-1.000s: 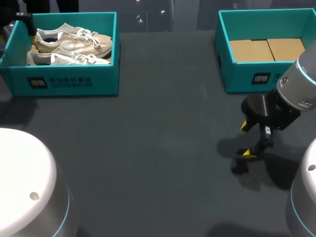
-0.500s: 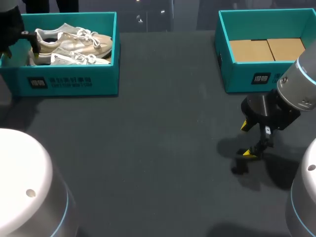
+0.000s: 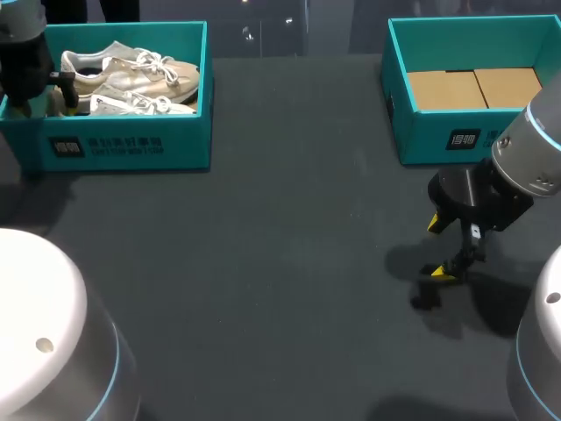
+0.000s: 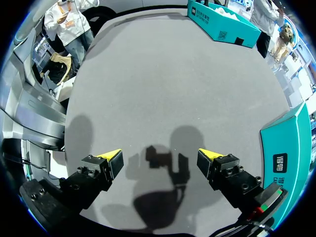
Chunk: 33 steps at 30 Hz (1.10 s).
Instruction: Take the shoe out of the shoebox, open the shoe tongue, remove and reinsert the insole, then place the shoe into the shoebox
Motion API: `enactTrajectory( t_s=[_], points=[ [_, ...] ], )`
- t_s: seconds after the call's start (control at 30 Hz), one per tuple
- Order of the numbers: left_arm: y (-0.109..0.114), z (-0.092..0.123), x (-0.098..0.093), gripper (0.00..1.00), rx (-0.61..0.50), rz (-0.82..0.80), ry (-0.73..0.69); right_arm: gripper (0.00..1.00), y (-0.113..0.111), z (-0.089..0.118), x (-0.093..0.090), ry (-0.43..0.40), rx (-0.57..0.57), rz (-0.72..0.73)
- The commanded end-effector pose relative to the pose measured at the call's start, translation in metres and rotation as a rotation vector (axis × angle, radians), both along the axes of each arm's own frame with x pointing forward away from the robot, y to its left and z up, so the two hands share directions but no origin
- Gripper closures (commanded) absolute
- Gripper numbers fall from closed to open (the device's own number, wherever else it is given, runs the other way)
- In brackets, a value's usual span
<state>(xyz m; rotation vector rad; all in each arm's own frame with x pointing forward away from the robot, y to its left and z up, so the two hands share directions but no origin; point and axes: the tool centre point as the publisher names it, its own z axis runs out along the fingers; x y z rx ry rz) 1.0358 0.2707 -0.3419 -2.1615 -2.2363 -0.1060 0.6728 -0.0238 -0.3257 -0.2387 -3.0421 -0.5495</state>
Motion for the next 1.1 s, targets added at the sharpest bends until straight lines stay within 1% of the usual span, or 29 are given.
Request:
enactTrajectory(
  t_s=[0.03,0.07,0.13,0.17,0.2,0.3,0.47,0.57,0.6,0.63,0.77,0.83,0.87,0.93,0.97,1.0,1.1],
  points=[
    [0.0,-0.007,0.006,0.15,0.002,0.004,0.001,0.0,0.0,0.0,-0.001,-0.003,-0.002,-0.001],
    [0.0,-0.008,0.006,0.15,0.004,0.005,0.0,0.0,0.0,0.0,-0.001,-0.003,-0.002,-0.001],
    [0.001,-0.011,0.008,0.21,0.005,0.009,0.002,0.0,0.0,0.0,-0.001,-0.003,-0.002,-0.001],
    [0.001,-0.012,0.008,0.26,0.005,0.011,0.003,0.0,0.0,0.0,-0.001,-0.003,-0.002,-0.001],
    [0.001,-0.014,0.009,0.27,0.004,0.011,0.004,0.0,0.0,0.0,-0.001,-0.003,-0.002,-0.001],
    [0.002,-0.017,0.008,0.27,0.004,0.01,0.003,0.0,0.0,0.0,-0.001,-0.003,-0.002,-0.001],
    [0.002,-0.021,0.008,0.32,0.015,0.012,-0.017,0.0,0.0,0.0,-0.001,-0.003,-0.002,-0.001],
    [0.002,-0.022,0.007,0.38,0.017,0.013,-0.024,0.0,0.0,0.0,-0.001,-0.003,-0.002,-0.001],
    [0.002,-0.022,0.007,0.44,0.018,0.014,-0.025,0.0,0.0,0.0,-0.001,-0.003,-0.002,-0.001],
    [0.002,-0.022,0.007,0.47,0.019,0.014,-0.026,0.0,0.0,0.0,-0.001,-0.003,-0.002,-0.001],
    [0.002,-0.025,0.007,0.51,0.033,0.012,-0.037,0.0,0.0,0.0,-0.001,-0.003,-0.002,-0.001],
    [0.002,-0.026,0.007,0.55,0.037,0.012,-0.038,0.0,0.0,0.0,-0.001,-0.003,-0.002,-0.001],
    [0.002,-0.027,0.007,0.59,0.038,0.012,-0.038,0.0,0.0,0.0,-0.001,-0.003,-0.002,-0.001],
    [0.002,-0.028,0.008,0.72,0.04,0.013,-0.038,0.0,0.0,0.0,-0.001,-0.003,-0.002,-0.001],
    [0.001,-0.029,0.008,0.89,0.042,0.012,-0.037,0.0,0.0,0.0,-0.001,-0.003,-0.002,-0.001],
    [0.001,-0.029,0.007,1.0,0.044,0.012,-0.037,0.0,0.0,0.0,-0.001,-0.003,-0.002,-0.001],
    [0.002,-0.029,0.007,1.0,0.046,0.009,-0.038,0.0,0.0,0.0,-0.001,-0.003,-0.002,-0.001]
  ],
)
